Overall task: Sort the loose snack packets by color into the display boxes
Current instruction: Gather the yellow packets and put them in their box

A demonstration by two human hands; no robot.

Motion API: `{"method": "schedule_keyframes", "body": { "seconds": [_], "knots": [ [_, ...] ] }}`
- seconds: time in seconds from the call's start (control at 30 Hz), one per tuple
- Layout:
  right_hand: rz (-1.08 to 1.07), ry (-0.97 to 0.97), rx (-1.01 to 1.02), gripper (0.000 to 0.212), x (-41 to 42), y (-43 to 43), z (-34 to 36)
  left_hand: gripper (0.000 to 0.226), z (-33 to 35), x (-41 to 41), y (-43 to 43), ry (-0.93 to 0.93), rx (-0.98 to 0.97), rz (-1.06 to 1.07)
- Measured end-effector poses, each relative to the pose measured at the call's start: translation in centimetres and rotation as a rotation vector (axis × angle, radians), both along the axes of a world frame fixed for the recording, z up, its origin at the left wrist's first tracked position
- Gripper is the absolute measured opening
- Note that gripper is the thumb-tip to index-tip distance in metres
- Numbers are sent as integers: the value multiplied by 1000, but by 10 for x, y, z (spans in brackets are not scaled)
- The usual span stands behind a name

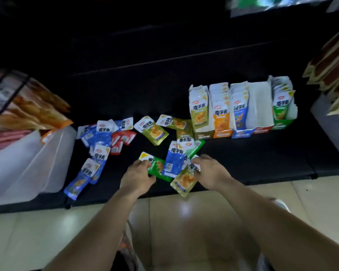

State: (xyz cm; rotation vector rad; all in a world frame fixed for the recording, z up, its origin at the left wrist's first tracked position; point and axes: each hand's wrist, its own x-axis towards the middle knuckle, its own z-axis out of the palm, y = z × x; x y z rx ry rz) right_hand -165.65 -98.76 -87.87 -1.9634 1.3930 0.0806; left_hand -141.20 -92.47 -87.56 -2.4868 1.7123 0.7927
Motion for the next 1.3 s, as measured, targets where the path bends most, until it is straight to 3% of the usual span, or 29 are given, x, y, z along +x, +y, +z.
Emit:
{"method": "schedule_keyframes", "body": {
  "seconds": [0.2,0.33,0.47,0.57,0.67,0.73,0.87,1.0,1.17,1.3],
  "knots": [
    [62,246,-122,64,46,31,-53,73,-46,11,28,20,3,-26],
    [95,186,-236,70,41,25,-66,77,-66,7,14,-50,-22,-110],
    [-183,250,-178,116,27,11,-66,73,-80,7,11,-188,-102,-112],
    [-323,204,-35,123,25,3,-64,72,-84,8,11,-265,-124,-41],
    [-437,108,78,104,23,2,-63,74,-83,9,6,-270,-64,16],
    [-455,92,102,73,20,5,-64,75,-79,8,7,-215,-28,87],
    [-555,10,217,25,6,9,-58,61,-60,1,13,-137,-175,173],
    [-661,-71,244,19,-15,26,-42,32,-45,-23,11,88,-200,167],
    [-595,-394,261,17,-18,46,-19,51,-23,-71,4,762,42,246],
    [-508,-345,199,15,-2,28,-8,34,-25,-74,-8,883,-91,328]
  ]
}}
